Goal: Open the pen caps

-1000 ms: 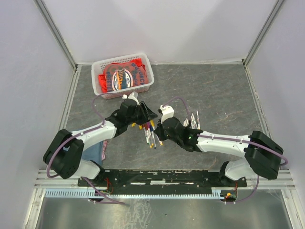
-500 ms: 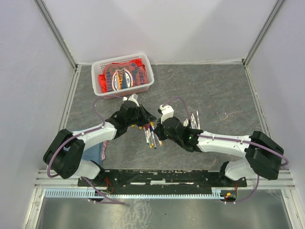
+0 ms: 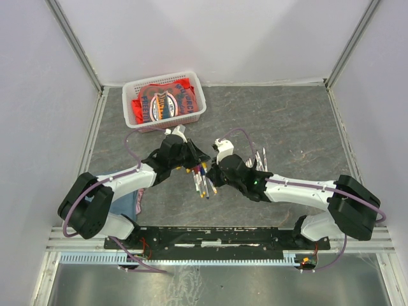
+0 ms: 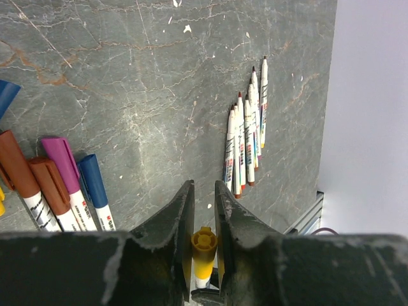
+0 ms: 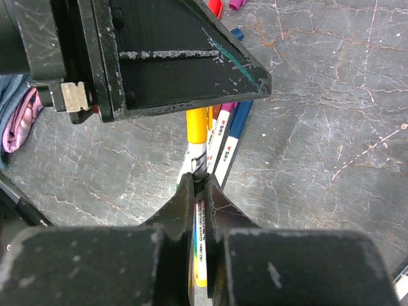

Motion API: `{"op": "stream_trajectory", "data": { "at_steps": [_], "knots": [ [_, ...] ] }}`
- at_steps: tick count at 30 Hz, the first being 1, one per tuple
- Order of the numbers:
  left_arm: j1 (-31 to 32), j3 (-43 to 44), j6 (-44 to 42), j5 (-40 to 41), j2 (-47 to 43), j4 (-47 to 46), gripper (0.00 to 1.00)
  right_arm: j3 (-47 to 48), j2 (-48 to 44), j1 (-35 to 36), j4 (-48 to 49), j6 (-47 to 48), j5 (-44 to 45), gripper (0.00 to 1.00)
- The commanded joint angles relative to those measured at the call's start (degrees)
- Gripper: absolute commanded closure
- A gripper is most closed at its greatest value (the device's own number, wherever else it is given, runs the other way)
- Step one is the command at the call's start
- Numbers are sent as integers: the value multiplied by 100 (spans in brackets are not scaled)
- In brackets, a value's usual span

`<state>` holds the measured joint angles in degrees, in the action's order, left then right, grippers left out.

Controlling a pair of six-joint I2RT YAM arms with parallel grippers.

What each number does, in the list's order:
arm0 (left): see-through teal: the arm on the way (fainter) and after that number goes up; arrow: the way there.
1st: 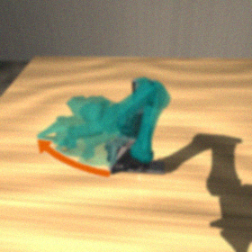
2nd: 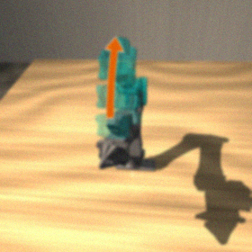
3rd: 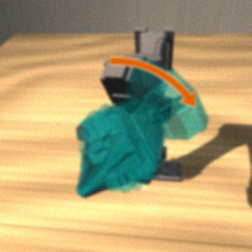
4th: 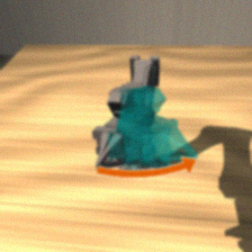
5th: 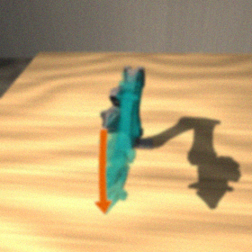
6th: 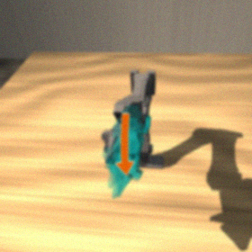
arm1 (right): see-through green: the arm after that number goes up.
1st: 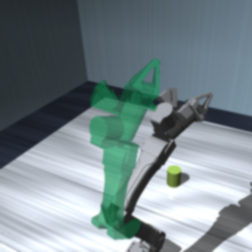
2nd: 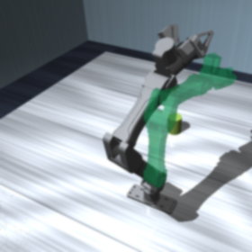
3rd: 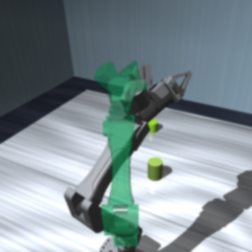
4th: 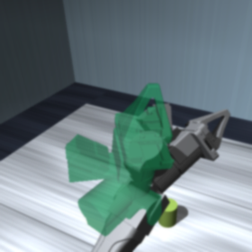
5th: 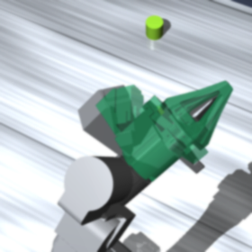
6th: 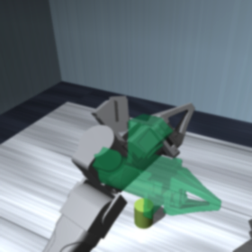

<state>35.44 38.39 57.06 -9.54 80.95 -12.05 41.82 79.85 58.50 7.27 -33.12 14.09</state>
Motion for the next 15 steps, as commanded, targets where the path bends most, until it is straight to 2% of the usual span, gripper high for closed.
{"op": "stream_trajectory", "data": {
  "at_steps": [1, 9, 13, 15],
  "knots": [
    [128, 8, 252, -221, -78, -249, 75, -29, -183, -121, 458, -10, 5, 99],
    [190, 11, 238, -175, -16, -260, 68, -15, -240, -171, 455, -27, -79, 99],
    [204, -7, 226, -130, -75, -262, 80, -14, -219, -197, 436, -34, -124, 99],
    [201, 4, 213, -107, -103, -239, 81, -29, -217, -198, 453, -49, -145, 99]
  ]
}}
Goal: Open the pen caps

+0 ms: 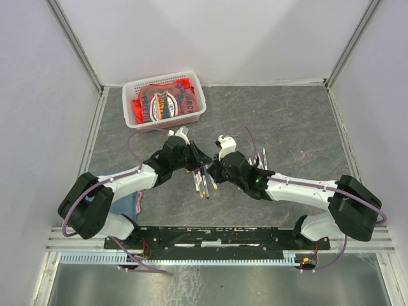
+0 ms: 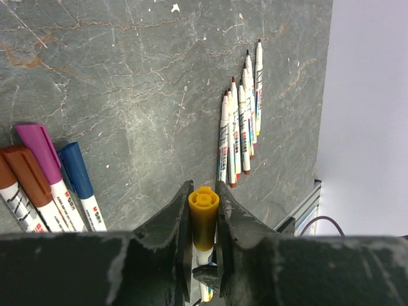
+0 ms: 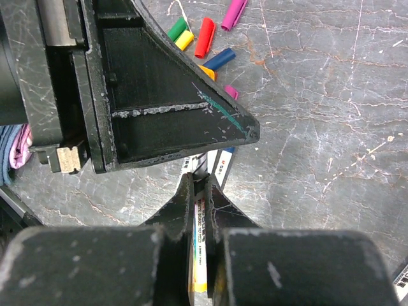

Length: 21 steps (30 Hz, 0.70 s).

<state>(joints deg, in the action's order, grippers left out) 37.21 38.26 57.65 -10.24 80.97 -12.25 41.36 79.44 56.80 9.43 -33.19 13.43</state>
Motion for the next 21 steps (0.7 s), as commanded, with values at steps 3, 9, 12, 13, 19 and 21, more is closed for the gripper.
{"op": "stream_trajectory", "data": {
  "at_steps": [3, 9, 12, 13, 19, 21],
  "knots": [
    [23, 81, 102, 76, -125, -48, 74, 4, -170, -23, 236, -47, -103, 99],
    [23, 145, 78, 218, -145, 64, 59, -25, -171, -27, 226, -69, -190, 99],
    [25, 172, 50, 262, -156, 107, 59, -58, -178, -22, 246, -78, -191, 99],
    [23, 169, 49, 287, -171, 121, 59, -57, -183, -21, 248, -82, -198, 99],
    [19, 129, 53, 499, -316, 172, 63, -71, -160, -22, 254, -112, -257, 99],
    [19, 130, 32, 545, -355, 200, 66, -93, -136, -21, 281, -130, -271, 99]
  ]
}}
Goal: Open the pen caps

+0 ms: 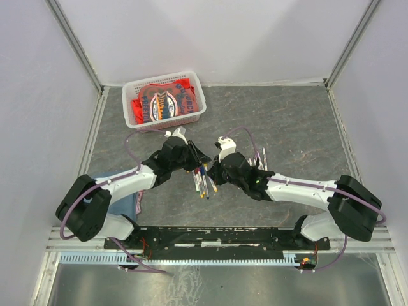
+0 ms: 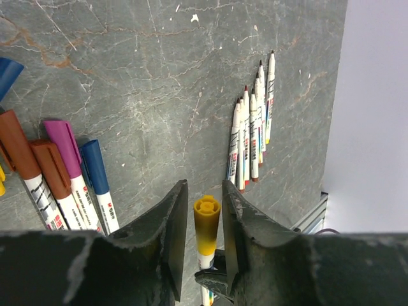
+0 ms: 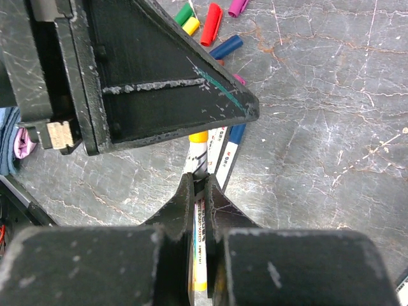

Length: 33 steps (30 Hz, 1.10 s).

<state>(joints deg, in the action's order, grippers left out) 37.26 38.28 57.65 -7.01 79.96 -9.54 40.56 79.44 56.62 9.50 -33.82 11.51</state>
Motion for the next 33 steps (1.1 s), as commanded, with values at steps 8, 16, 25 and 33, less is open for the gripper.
{"op": "stream_trajectory", "data": {
  "at_steps": [8, 16, 25, 33],
  "knots": [
    [10, 118, -30, 75, -232, -123, 92, 62, -75, -4, 269, -72, -80, 99],
    [9, -2, -152, -11, -347, -352, 97, -129, -307, -60, 345, -151, 35, 78],
    [1, -100, -202, -367, -366, -836, 97, -490, -343, -306, 893, -348, -547, 71],
    [-42, -1, -165, -665, -318, -1061, 97, -584, -210, -620, 1239, -529, -1122, 99]
  ]
}}
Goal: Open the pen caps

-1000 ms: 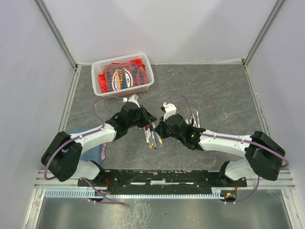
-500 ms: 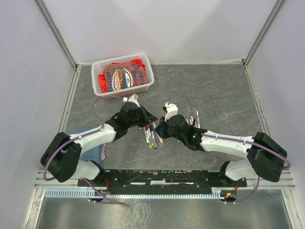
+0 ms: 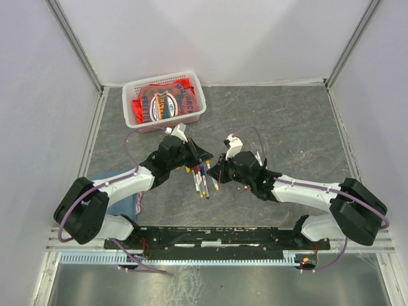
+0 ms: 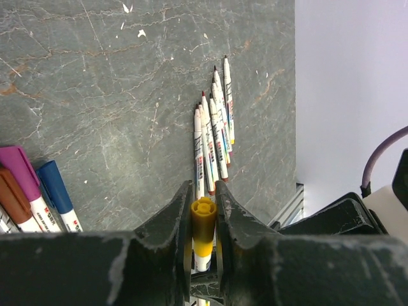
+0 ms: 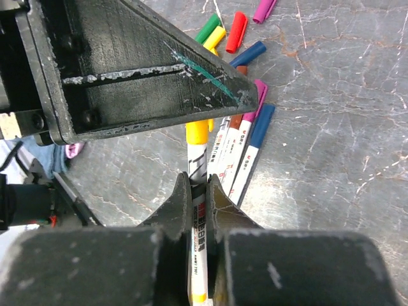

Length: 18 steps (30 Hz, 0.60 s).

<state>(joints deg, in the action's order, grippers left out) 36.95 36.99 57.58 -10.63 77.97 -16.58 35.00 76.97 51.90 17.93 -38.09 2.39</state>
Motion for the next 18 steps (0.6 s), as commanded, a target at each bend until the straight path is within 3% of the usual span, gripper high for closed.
{"op": "stream_trajectory", "data": {
  "at_steps": [1, 7, 18],
  "knots": [
    [-11, 152, -207, -262, -130, -301, 97, -28, 44, -154, 382, -98, -201, 99],
    [-17, 187, -109, 566, -14, -151, 97, 166, 187, -159, -345, 203, 332, 99],
    [-14, 1062, -131, 2428, 361, 1048, 97, 306, 519, 21, -1234, 630, 1458, 99]
  ]
}}
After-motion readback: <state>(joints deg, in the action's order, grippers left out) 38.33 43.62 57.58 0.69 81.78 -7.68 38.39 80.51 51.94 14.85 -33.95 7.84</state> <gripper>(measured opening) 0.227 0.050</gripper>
